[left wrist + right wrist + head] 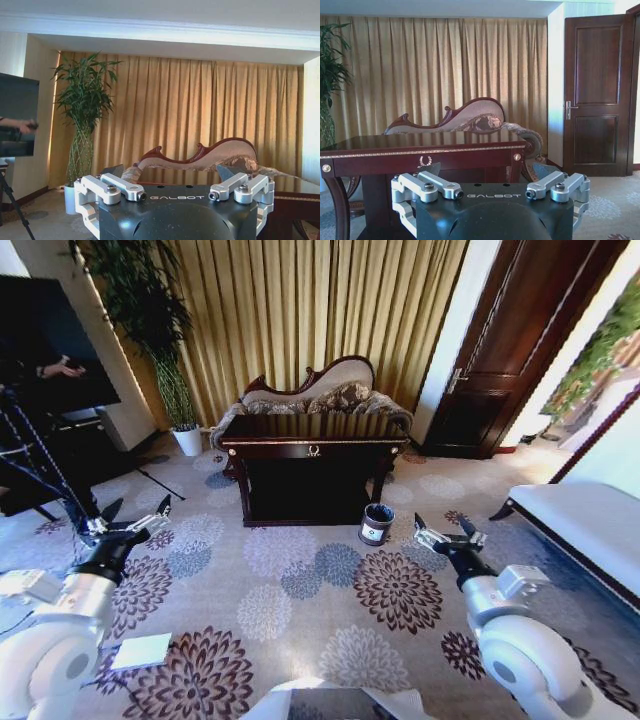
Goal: Move to the front of the table and place the trash on the table into the trash bin.
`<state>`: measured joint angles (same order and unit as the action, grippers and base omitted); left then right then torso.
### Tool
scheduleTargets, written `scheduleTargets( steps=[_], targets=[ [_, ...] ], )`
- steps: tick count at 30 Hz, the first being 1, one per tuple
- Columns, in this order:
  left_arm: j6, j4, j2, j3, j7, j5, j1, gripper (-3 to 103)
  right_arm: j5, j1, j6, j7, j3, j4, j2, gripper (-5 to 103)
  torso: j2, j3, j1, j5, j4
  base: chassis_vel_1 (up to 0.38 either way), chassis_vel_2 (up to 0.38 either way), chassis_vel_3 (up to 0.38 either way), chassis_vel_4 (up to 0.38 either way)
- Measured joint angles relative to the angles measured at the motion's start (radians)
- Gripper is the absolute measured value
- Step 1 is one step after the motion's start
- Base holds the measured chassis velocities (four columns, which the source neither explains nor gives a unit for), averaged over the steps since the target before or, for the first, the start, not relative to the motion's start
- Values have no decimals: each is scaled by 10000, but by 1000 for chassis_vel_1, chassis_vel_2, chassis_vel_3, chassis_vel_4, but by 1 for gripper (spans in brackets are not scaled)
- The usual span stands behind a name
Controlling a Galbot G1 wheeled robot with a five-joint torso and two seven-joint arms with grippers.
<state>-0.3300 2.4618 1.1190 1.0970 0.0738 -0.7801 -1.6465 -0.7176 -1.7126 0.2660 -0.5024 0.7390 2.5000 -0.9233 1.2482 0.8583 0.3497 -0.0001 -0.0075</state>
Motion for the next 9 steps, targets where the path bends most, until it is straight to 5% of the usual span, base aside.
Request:
scheduleTargets(
  steps=[9],
  targets=[
    [0,0,-8,0,-9,0,-2,100,8,1,4,0,6,-1,6,100,1,0,-1,0,0,0,0,0,0]
  ],
)
